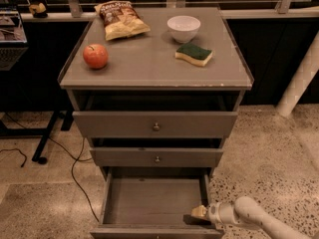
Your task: Open bottom drawer
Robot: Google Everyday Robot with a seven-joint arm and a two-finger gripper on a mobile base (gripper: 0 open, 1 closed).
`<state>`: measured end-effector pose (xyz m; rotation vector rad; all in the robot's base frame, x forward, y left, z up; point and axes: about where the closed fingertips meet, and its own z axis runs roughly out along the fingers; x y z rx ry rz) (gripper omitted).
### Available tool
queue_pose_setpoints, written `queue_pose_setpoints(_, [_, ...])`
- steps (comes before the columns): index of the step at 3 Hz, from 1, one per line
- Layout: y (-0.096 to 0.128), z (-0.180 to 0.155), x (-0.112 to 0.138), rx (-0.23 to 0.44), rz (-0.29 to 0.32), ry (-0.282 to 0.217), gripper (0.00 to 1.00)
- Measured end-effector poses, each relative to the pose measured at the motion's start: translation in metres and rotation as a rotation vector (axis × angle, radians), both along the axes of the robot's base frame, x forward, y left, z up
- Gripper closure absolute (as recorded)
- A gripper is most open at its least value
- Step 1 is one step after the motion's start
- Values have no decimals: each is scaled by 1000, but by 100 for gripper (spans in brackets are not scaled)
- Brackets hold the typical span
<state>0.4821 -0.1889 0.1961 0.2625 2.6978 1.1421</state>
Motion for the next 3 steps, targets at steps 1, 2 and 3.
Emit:
queue_pose_setpoints(1, [-4,11,0,14,-42,-33,12])
queue_pose_setpoints(2, [-5,15,0,18,-60,-43,0])
queue_pose_setpoints(3, [-5,15,0,18,-60,-43,0])
